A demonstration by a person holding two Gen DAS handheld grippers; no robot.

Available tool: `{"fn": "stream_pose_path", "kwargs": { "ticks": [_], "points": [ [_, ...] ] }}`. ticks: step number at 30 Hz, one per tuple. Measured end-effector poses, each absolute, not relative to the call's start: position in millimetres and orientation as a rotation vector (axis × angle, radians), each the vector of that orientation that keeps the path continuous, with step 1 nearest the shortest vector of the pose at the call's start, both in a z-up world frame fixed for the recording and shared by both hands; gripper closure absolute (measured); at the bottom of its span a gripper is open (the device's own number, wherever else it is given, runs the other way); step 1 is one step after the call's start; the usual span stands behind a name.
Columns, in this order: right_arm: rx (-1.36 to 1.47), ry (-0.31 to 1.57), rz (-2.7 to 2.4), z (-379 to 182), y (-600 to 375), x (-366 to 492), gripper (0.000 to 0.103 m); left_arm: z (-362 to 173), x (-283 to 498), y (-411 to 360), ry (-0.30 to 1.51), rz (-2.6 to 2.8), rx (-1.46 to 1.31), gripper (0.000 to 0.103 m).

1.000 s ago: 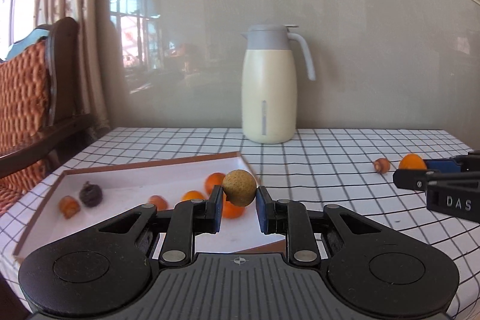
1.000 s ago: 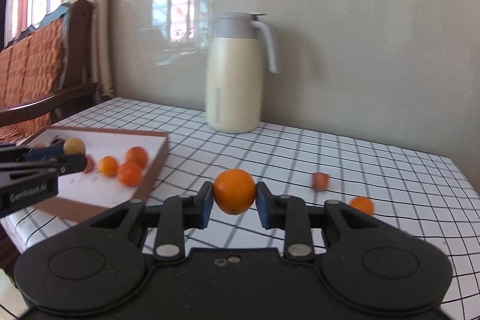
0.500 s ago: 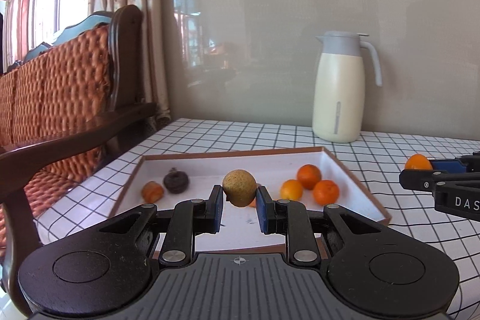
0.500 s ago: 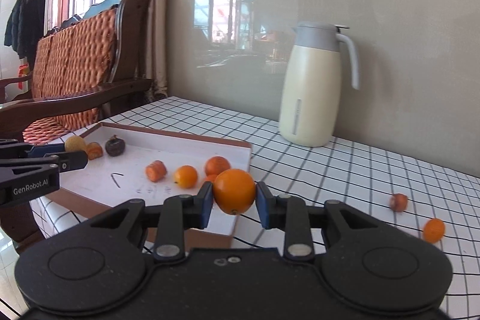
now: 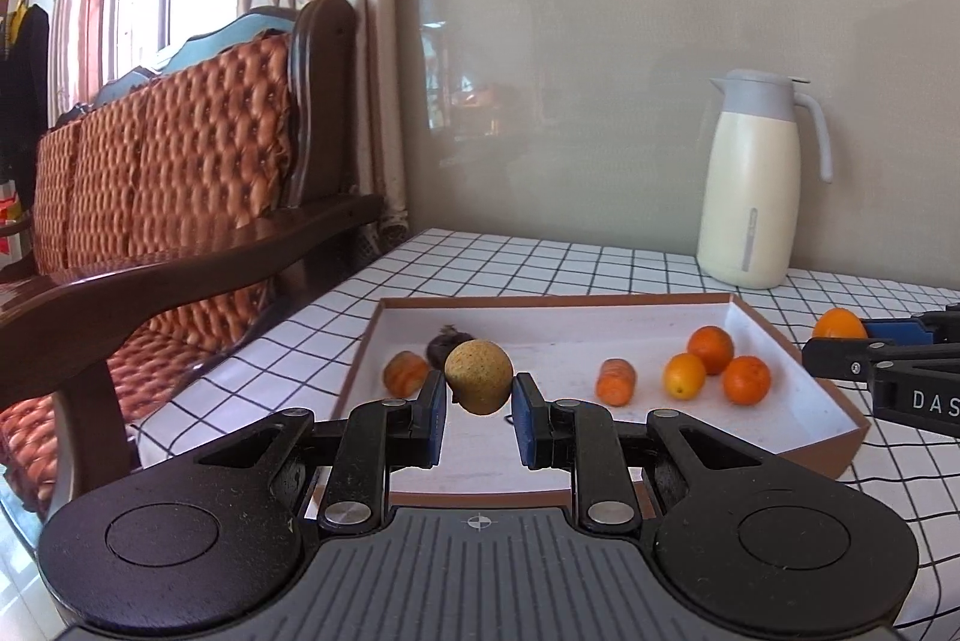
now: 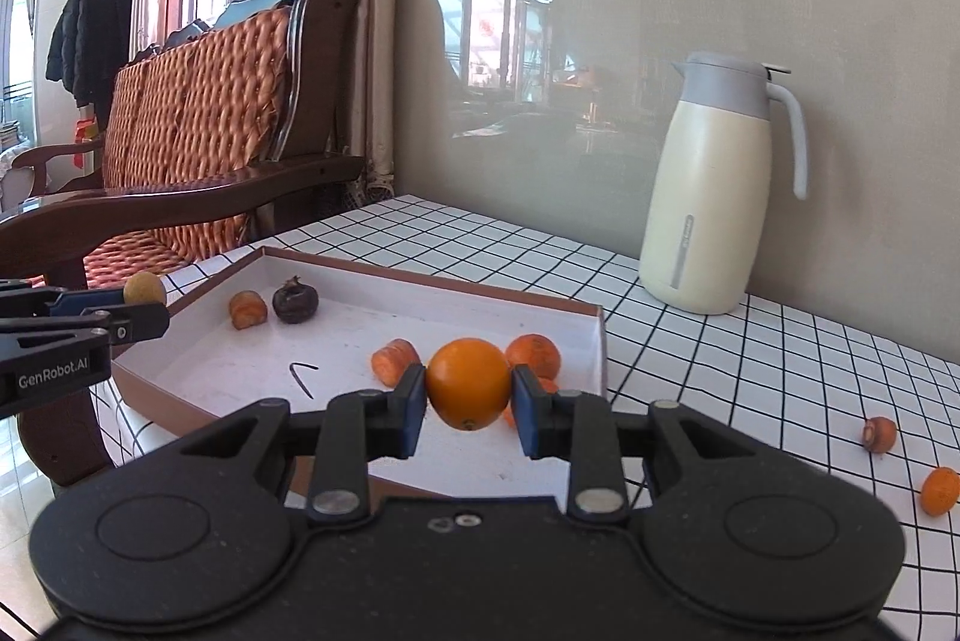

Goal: Organize fruits

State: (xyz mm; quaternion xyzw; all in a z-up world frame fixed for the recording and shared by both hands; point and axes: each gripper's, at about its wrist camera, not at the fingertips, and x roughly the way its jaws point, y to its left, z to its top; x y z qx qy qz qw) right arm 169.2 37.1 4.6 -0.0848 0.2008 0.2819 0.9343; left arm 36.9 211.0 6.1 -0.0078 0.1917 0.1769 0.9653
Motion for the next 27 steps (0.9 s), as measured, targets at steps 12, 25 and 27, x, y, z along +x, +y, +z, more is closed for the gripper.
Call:
{"fn": "stream_pose_path", "kwargs": {
  "ticks": [12, 25, 27],
  "points": [
    [-0.188, 0.372, 0.575, 11.7, 57.9, 184.0, 0.081, 11.5, 50.5, 247.6, 0.355, 0.413, -0.054, 0.079],
    [-0.143, 0.379, 0.518, 13.4, 57.9, 221.0, 0.081, 6.0, 78.9, 251.9, 0.384, 0.399, -0.037, 0.079],
    [-0.142, 0.377, 0.510, 13.4, 58.0, 228.3, 0.081, 6.7, 85.2, 253.6, 0.386, 0.405, -0.033, 0.079]
  ]
}}
